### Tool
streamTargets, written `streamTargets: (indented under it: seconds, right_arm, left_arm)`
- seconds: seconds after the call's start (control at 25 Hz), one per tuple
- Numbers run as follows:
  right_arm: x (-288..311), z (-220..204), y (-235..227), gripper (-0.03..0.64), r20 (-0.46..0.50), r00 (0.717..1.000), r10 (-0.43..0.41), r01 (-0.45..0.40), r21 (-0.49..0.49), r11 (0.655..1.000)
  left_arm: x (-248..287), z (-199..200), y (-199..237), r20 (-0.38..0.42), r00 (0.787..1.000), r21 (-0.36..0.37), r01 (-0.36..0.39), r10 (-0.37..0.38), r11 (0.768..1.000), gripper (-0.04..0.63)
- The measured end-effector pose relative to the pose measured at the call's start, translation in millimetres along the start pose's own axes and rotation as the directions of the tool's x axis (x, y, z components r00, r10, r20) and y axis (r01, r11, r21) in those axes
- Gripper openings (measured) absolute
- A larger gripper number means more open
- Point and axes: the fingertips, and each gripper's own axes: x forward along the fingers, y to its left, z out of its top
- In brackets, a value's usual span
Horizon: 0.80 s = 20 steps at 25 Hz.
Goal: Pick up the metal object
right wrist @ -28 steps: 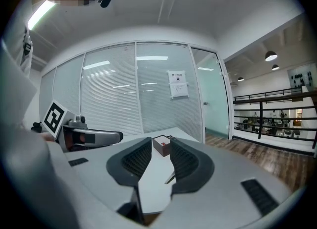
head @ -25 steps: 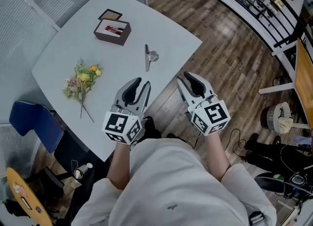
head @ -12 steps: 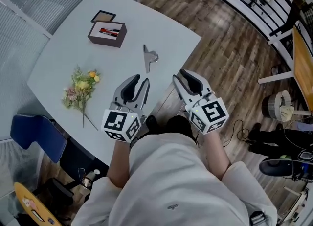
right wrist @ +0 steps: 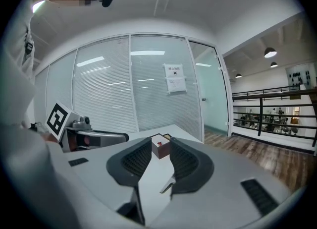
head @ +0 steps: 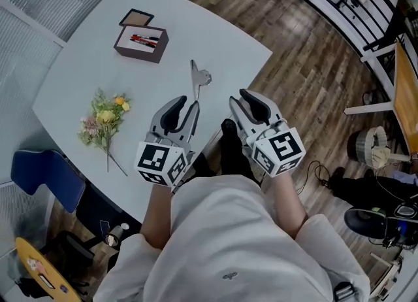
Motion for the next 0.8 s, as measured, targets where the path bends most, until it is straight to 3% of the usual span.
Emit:
streamTargets:
  seconds: [0.4, 0.8]
  right_arm:
    - [44.9, 8.4, -43.2, 0.117, -0.038, 0.994, 0.101, -0.101, 0.002, 0.995]
    - [84.8, 11.7, -84.2, 0.117, -0.071, 0.976, 0.205, -0.205, 0.001, 0.979]
  left_arm:
    - [42.2, 3.6, 23.8, -0.029, 0.994, -0.016, -0.103, 0.102, 0.995, 0.115]
    - [81.8, -7.3, 45.1, -0.08, 0.975, -0.014, -0.21, 0.208, 0.978, 0.118]
